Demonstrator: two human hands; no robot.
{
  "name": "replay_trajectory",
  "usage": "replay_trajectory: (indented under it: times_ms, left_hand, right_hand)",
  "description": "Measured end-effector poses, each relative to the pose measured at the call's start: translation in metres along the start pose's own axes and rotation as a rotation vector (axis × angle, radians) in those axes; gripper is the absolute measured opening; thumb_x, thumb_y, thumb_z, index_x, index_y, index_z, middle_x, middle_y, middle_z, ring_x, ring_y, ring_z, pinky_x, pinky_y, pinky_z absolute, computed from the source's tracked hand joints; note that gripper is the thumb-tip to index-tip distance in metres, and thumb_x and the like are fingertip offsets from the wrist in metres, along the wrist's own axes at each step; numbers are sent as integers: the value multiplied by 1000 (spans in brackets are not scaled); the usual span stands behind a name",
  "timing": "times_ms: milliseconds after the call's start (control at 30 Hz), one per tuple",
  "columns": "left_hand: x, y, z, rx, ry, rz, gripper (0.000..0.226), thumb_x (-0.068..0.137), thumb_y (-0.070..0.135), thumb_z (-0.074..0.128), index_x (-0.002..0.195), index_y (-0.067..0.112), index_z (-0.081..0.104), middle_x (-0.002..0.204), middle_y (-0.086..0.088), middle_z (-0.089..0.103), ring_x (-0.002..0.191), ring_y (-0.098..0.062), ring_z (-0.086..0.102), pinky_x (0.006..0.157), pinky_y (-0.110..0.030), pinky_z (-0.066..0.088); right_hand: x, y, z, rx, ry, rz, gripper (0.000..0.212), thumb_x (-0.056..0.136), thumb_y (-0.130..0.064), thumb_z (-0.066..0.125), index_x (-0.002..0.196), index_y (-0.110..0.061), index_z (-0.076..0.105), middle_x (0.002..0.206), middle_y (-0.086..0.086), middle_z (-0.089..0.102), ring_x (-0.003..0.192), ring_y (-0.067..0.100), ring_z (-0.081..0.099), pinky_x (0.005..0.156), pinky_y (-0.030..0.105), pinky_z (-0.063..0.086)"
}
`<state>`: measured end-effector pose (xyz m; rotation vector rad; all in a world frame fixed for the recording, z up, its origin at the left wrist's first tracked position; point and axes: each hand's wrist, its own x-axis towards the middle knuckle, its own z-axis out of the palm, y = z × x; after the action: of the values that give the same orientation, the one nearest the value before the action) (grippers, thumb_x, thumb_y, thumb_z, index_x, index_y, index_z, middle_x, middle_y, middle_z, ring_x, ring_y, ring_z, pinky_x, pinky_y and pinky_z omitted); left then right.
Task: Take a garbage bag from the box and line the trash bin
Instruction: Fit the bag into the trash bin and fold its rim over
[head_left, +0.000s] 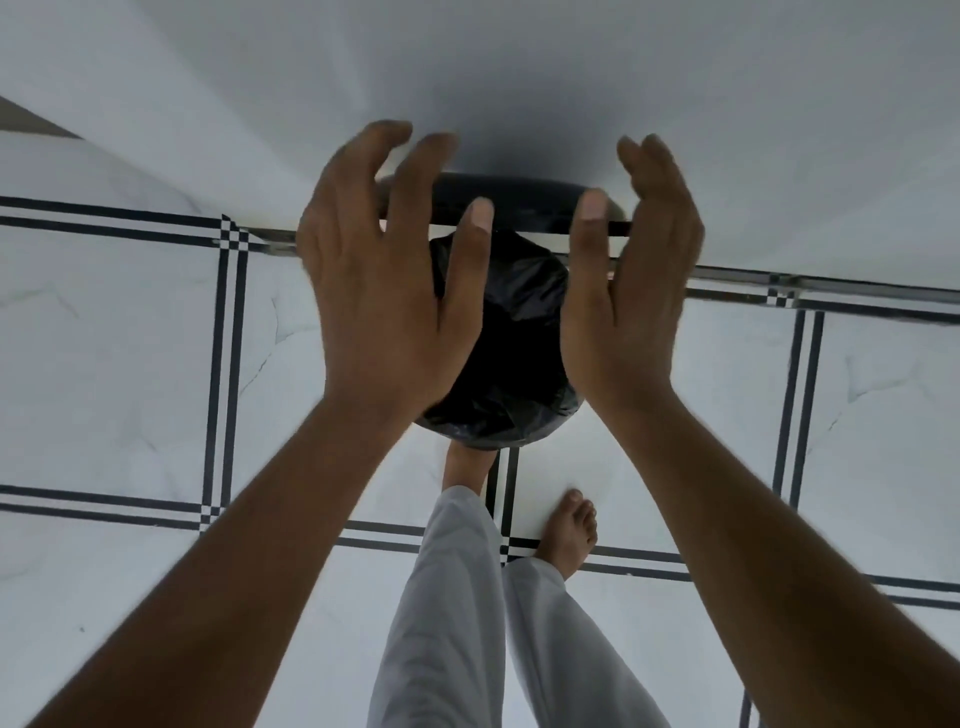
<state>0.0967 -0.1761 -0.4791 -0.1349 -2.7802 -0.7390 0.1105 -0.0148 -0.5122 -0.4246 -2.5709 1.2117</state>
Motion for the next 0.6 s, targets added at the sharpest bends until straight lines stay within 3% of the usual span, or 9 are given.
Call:
replay_trajectory:
  times_ms: [67,167,267,400,467,600]
  left_hand:
    - [13,-9,11,-2,-94,-19,47,115,47,46,146,18,66,151,-8,60,146,-30,54,120,-61,38]
    - [21,-21,20,-52,-110,-5,46,114,50,40,130,19,71,130,1,69,128,-23,62,114,-55,41]
    - [18,-22,18,-65,-108,11,42,114,47,43,127,18,71,127,1,70,121,-22,63,113,-52,42]
    - [-17,-27,7,-120,-178,27,43,114,45,47,136,13,67,137,-5,65,129,-25,60,115,-62,40]
    - [-45,-32,2,-111,-216,45,45,113,43,52,143,10,64,148,-10,60,138,-28,54,117,-61,41]
    - [-115,-58,14,-35,-424,39,55,106,46,65,153,18,61,164,-11,48,149,-31,47,121,-58,42]
  right_hand:
    - [6,2,5,-18,-80,39,55,117,-46,39,160,-15,54,172,6,46,161,25,37,128,48,36]
    - [13,4,8,-11,-66,16,52,117,-46,37,153,-15,59,160,4,56,151,22,48,124,43,40]
    - [9,7,7,-9,-52,9,48,117,-44,39,146,-14,63,152,3,60,143,22,55,120,39,42]
    - [-24,20,-4,-30,-131,-35,46,117,-45,42,141,-14,66,147,4,63,140,23,56,115,43,49]
    - [-45,30,-11,-36,-181,-34,47,117,-46,46,146,-15,65,153,4,59,143,23,56,116,45,52]
    - [-91,56,-14,-140,-306,69,52,113,-53,54,154,-22,60,169,2,48,156,21,45,121,36,44]
